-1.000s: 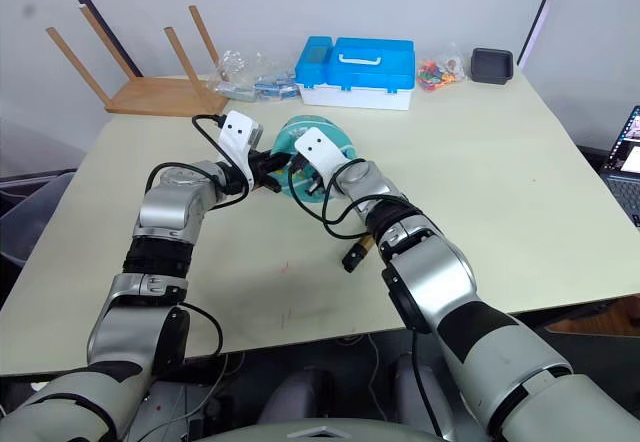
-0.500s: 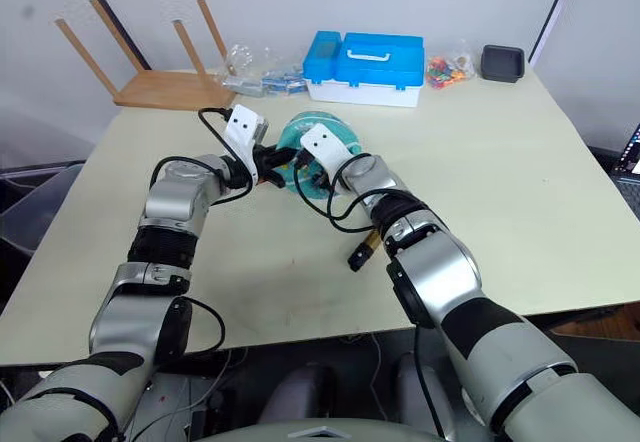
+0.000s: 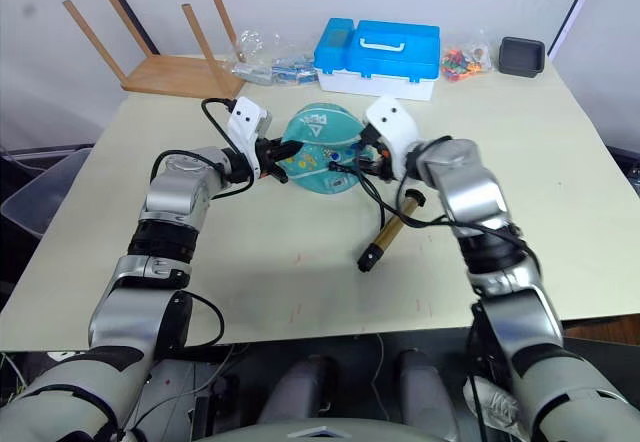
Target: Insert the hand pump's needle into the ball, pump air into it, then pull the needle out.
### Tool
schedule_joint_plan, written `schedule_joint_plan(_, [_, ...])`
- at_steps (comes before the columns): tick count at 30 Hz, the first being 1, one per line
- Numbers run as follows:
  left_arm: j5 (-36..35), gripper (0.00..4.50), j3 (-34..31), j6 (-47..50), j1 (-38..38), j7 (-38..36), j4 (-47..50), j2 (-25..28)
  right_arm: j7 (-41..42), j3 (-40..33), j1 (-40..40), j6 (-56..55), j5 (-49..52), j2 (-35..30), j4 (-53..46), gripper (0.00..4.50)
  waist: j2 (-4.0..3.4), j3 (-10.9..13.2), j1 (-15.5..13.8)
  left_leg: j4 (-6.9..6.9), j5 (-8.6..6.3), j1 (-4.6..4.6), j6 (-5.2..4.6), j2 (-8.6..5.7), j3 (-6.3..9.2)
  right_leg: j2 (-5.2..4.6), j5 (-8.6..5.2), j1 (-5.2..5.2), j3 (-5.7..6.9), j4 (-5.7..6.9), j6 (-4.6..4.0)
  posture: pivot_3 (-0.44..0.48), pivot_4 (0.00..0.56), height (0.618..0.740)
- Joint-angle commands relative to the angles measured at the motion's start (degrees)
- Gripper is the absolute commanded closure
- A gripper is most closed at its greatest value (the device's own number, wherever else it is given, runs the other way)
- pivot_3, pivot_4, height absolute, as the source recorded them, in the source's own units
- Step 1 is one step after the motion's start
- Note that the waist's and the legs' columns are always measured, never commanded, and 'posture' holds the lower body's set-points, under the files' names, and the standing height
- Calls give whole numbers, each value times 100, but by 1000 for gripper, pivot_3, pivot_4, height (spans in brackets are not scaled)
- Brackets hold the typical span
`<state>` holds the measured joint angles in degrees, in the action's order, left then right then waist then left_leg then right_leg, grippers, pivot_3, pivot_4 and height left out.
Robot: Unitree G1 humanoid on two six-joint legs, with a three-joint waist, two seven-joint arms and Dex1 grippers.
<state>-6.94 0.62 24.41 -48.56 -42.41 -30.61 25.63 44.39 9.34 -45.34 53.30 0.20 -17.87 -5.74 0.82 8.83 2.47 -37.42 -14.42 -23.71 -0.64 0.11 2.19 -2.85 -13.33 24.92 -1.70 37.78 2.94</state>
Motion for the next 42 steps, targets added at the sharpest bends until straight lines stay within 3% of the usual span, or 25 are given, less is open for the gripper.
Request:
schedule_joint_plan(1, [73, 4500, 77, 97, 32, -29, -110, 53, 484, -579, 597, 571, 779, -652, -1715, 2069, 2, 2, -4, -2, 0, -3, 0, 1, -1, 2, -1, -4, 13, -1, -1, 0, 150, 740])
schedule_joint_plan(4, [107, 4500, 99, 89, -45, -7, -186, 42, 726, -1163, 1155, 906, 1419, -1130, -2546, 2069, 6, 8, 1, -4, 0, 1, -1, 2, -3, 4, -1, -11, 14, -1, -1, 0, 150, 740])
schedule_joint_plan(10, [72, 4500, 79, 206, -131, 30, -179, 41, 759, -2114, 1999, 983, 2258, -1677, -3541, 116, 12, 12, -14, -8, 1, 2, -1, 2, -5, 6, -1, -16, 16, -1, 0, 0, 150, 740])
schedule_joint_plan(11, [35, 3664, 48, 260, -145, 28, -157, 49, 738, -2214, 2112, 972, 2365, -1748, -3657, 0, 13, 13, -16, -10, 1, 2, -1, 2, -5, 6, -1, -17, 16, -1, 0, 0, 150, 740])
schedule_joint_plan(12, [-15, 3422, 3, 350, -163, -10, -81, 105, 713, -2332, 2237, 952, 2443, -1803, -3761, 0, 13, 13, -15, -11, 1, 2, -1, 2, -4, 6, -2, -18, 17, -1, 0, 0, 150, 740])
schedule_joint_plan(18, [-722, 553, -408, 1532, -102, -749, 914, 789, 521, -3153, 2836, 906, 3026, -2047, -4173, 0, 32, 40, -14, -16, 1, 0, -1, 4, -3, 9, -2, -18, 19, 2, 0, 0, 150, 740])
schedule_joint_plan(24, [-1388, 553, -599, 2636, -48, -1341, 1782, 1556, 466, -4061, 3294, 915, 3881, -2273, -4499, 0, 46, 68, -47, -17, 1, -3, -1, 4, -4, 5, -2, -19, 20, -3, 1, 0, 150, 740])
schedule_joint_plan(28, [-2102, 553, -364, 3684, 31, -2118, 2517, 2136, 550, -4670, 3757, 630, 4295, -2483, -4660, 0, 49, 77, -60, -25, 1, -4, -1, 5, -2, 5, -3, -23, 23, 0, 1, 0, 150, 740])
schedule_joint_plan(31, [-2507, 553, -225, 4265, 14, -2252, 2953, 2194, 506, -4864, 4122, 491, 4365, -2696, -4611, 0, 53, 84, -69, -35, 1, 0, -1, 7, -1, 6, -3, -33, 26, 2, 2, 0, 150, 740])
schedule_joint_plan(37, [-2966, 553, 416, 5498, -247, -1560, 3963, 1398, 366, -4941, 4737, 384, 4233, -3129, -4427, 0, 62, 98, -154, -92, 0, -2, -2, 11, 1, 10, -2, -57, 27, 9, 10, 0, 150, 740])
schedule_joint_plan(39, [-2889, 553, 576, 6231, -570, -1094, 3717, 931, 271, -4921, 4856, 359, 4246, -3170, -4400, 0, 66, 100, -189, -97, 0, -1, -2, 10, 2, 11, -4, -61, 28, 9, 17, 0, 150, 740])
schedule_joint_plan(42, [-2599, 553, 866, 6587, -954, -474, 3040, 222, 156, -4891, 4984, 293, 4236, -3214, -4371, 0, 66, 100, -188, -99, 0, -1, -3, 7, 6, 11, -3, -66, 30, 9, 17, 0, 150, 740])
